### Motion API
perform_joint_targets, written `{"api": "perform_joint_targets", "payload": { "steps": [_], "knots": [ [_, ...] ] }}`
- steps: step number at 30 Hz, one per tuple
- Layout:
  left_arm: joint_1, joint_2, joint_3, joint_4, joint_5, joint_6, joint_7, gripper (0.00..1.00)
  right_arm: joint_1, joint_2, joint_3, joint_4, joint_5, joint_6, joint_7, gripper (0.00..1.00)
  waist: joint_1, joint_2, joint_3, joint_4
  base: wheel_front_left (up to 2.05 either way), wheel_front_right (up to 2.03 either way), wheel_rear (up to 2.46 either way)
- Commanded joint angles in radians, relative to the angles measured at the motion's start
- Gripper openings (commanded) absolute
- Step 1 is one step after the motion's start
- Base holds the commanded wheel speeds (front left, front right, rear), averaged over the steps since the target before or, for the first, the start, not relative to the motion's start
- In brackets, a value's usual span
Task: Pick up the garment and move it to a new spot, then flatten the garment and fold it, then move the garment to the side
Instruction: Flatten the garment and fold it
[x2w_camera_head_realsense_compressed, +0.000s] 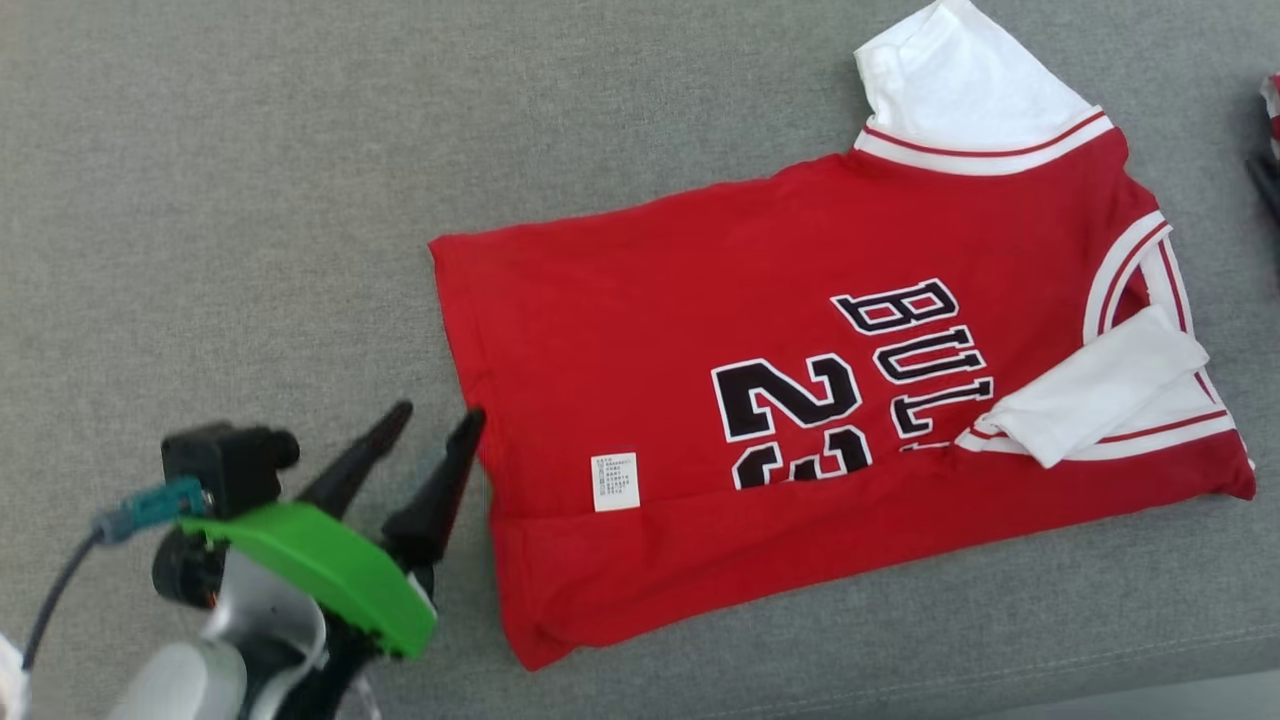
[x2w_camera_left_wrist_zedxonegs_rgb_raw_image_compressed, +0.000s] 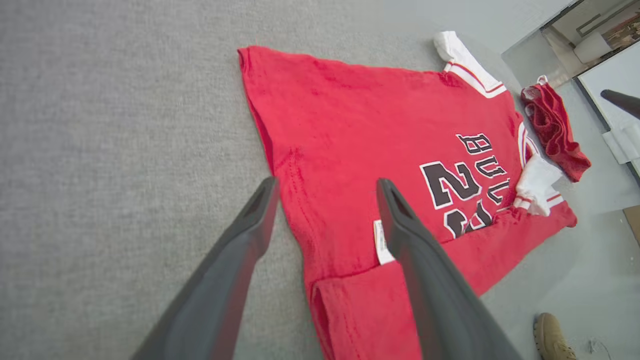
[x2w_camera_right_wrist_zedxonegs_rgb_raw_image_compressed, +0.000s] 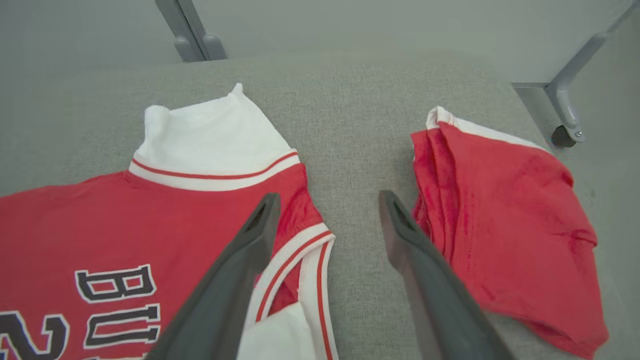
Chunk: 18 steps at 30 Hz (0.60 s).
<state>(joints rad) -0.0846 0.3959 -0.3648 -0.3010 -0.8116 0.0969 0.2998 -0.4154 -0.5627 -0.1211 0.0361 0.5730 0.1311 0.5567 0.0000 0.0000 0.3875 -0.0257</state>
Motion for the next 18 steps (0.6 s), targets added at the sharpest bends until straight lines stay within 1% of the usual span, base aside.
{"api": "perform_joint_targets", "payload": {
  "steps": [1,5,7,9,11,15,18],
  "knots": [
    [-0.092,0.003,0.001,0.029,0.019,-0.003,0.015,1.0,-0.092,0.012,0.012,0.014,-0.038,-0.001,0.011,1.0,0.0,0.0,0.092,0.03,0.0,0.0,0.0],
    [-0.343,-0.044,-0.022,0.158,0.066,-0.02,0.042,1.0,-0.327,0.038,0.054,0.106,-0.146,-0.001,0.036,1.0,0.0,0.0,0.195,0.078,0.0,0.0,0.0],
    [-0.434,-0.075,-0.037,0.227,0.072,-0.037,0.044,1.0,-0.416,0.055,0.08,0.164,-0.194,-0.001,0.045,1.0,0.0,0.0,0.225,0.103,0.0,0.0,0.0],
    [-0.512,-0.094,-0.051,0.285,0.09,-0.055,0.04,1.0,-0.49,0.062,0.103,0.216,-0.233,-0.001,0.047,1.0,0.0,0.0,0.25,0.127,0.0,0.0,0.0],
    [-0.569,-0.122,-0.071,0.339,0.1,-0.073,0.035,1.0,-0.546,0.066,0.117,0.273,-0.262,-0.001,0.038,1.0,0.0,0.0,0.269,0.15,0.0,0.0,0.0],
    [-0.632,-0.145,-0.11,0.419,0.119,-0.106,0.029,1.0,-0.594,0.082,0.157,0.369,-0.313,-0.001,0.017,1.0,0.0,0.0,0.29,0.174,0.0,0.0,0.0],
    [-0.646,-0.155,-0.132,0.449,0.122,-0.129,0.026,1.0,-0.597,0.094,0.184,0.423,-0.314,-0.001,0.003,1.0,0.0,0.0,0.286,0.18,0.0,0.0,0.0]
  ]
}}
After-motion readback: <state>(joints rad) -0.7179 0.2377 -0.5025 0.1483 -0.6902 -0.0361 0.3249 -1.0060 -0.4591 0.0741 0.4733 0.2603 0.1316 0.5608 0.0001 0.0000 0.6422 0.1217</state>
